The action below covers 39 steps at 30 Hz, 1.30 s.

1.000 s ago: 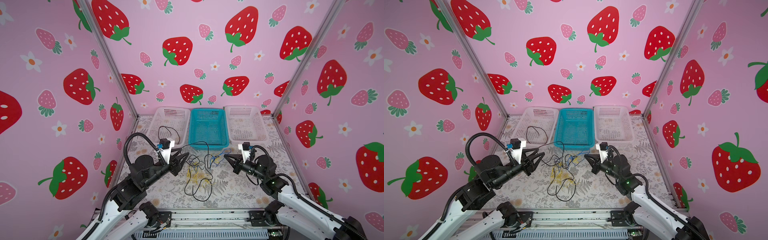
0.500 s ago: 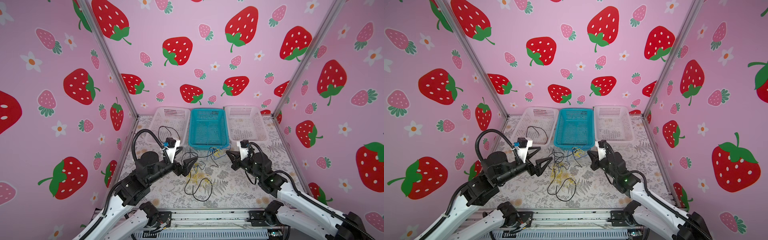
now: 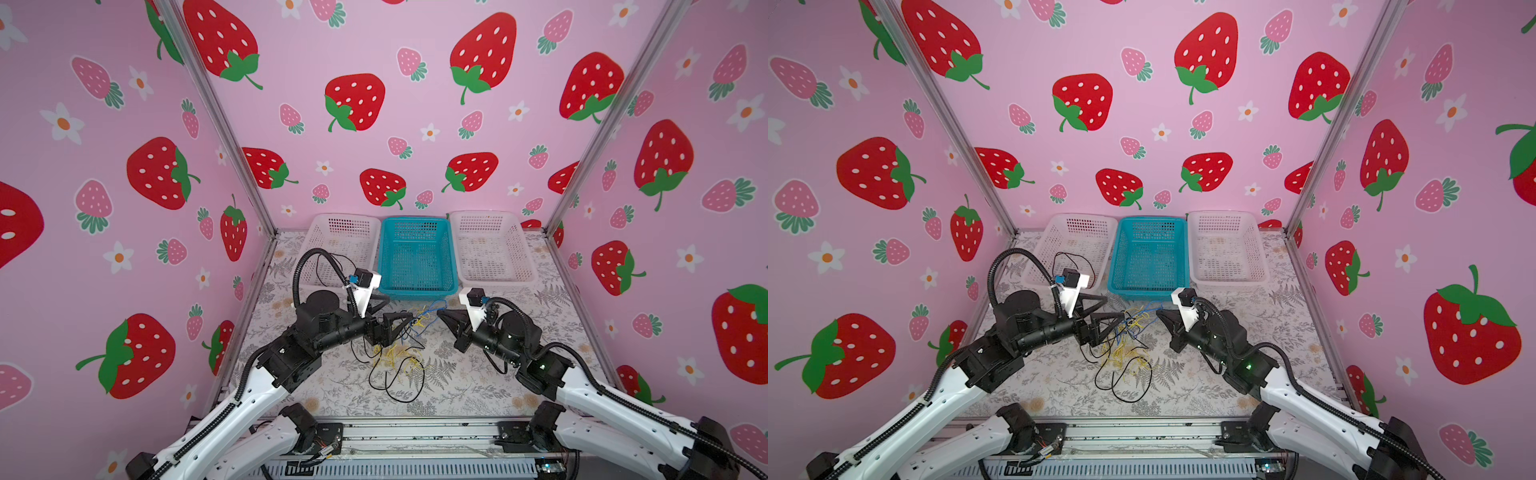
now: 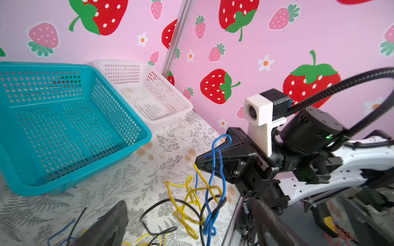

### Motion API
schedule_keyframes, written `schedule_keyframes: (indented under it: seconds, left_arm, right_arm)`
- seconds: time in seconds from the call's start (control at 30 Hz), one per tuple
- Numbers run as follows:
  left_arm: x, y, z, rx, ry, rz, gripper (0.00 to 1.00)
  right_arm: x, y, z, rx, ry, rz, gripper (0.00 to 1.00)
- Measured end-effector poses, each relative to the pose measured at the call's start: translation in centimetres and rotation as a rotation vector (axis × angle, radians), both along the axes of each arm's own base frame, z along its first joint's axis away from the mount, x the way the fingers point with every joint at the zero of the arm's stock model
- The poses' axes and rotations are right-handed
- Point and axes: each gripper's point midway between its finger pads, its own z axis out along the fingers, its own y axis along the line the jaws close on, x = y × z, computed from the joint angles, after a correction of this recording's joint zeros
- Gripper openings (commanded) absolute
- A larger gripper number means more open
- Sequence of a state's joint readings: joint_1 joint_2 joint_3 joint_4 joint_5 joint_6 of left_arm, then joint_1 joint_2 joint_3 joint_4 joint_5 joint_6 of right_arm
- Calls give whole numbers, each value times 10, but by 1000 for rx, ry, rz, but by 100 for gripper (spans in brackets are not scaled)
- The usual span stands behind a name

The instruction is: Untangle the cables

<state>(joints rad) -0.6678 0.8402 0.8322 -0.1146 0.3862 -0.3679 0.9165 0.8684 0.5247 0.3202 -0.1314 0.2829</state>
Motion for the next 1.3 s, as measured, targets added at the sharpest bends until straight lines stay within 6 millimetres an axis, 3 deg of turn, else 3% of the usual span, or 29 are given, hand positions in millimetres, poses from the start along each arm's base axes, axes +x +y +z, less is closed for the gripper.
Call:
schedule_keyframes:
  seconds: [0.1,0.33,0.57,0.77,0.93,1.13,1.3]
  left_arm:
    - [-3,-8,-6,-22,38,-44,85]
    - [-12,-24,-18,-33,106,-137,62]
    - [-18,-33,-25,-29,134,-192,26]
    - [-22,-30,-23,-14,99,-203,2]
    - [-27,-18,-19,8,59,-169,0]
    - [-23,-1,-35,130,61,-91,0]
    - [-24,7,-36,206,31,-84,0]
  right_arm:
    - [-1,1,2,5,-11,6,0]
    - [-4,4,8,18,-33,19,0]
    - [-5,4,9,21,-35,21,0]
    - [-11,0,17,38,-44,36,0]
    - [-17,-3,22,46,-50,43,0]
    - [-18,-12,8,-12,-12,5,0]
    - [-19,-17,11,-18,2,-10,0]
